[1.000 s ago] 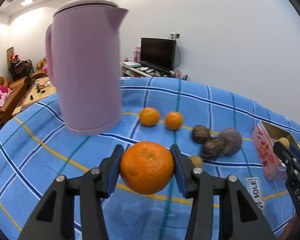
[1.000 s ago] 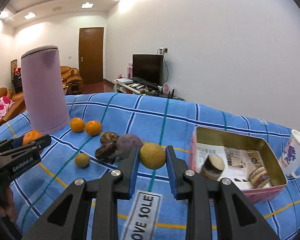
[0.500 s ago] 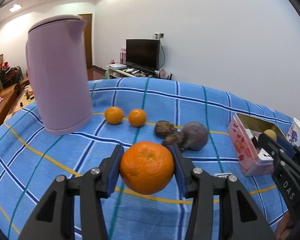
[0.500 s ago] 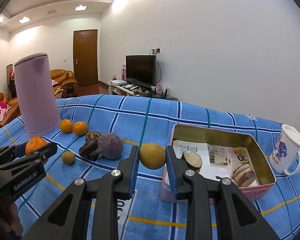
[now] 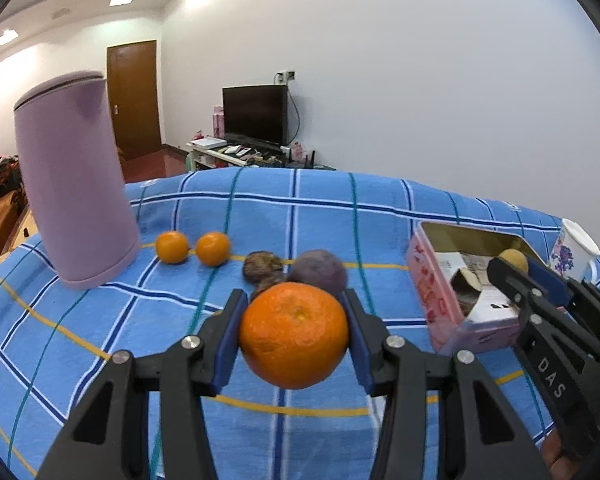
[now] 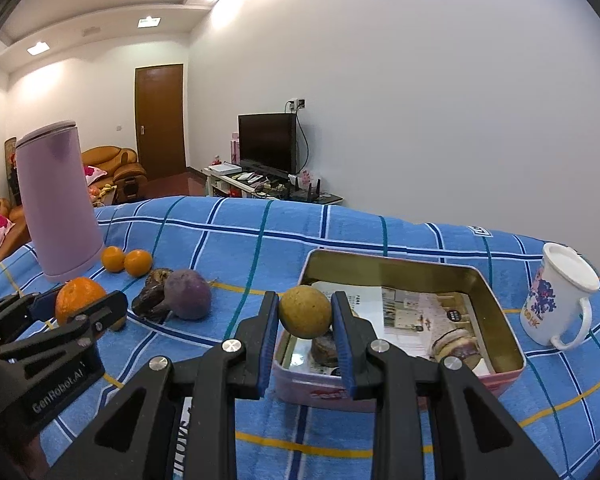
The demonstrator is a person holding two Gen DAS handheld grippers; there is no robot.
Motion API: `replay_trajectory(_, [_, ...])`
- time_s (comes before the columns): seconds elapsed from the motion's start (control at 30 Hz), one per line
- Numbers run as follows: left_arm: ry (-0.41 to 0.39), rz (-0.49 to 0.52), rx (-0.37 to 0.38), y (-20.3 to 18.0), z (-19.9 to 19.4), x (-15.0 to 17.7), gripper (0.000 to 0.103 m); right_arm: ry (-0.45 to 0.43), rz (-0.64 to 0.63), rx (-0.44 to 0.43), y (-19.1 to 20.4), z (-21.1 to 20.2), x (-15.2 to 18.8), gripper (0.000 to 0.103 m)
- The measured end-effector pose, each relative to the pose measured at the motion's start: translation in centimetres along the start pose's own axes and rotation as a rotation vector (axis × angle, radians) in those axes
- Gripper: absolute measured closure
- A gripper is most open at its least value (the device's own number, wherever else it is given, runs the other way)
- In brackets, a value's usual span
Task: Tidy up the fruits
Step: 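Carry the orange and yellow fruit into the pink tin and release both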
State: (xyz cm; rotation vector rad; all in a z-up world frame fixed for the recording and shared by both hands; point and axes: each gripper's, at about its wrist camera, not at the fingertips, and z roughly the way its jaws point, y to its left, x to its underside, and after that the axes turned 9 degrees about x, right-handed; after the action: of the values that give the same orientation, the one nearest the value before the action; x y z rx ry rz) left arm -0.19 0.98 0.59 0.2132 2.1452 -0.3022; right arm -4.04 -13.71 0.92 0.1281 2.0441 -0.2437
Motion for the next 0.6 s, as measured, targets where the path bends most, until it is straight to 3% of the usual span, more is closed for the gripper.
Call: replay_trajectory(0.6, [-0.007, 0.091, 0.061, -6.7, 1.4, -1.2, 0.053, -0.008, 0.027, 0.065, -4.4, 0.7, -0.4, 0.074])
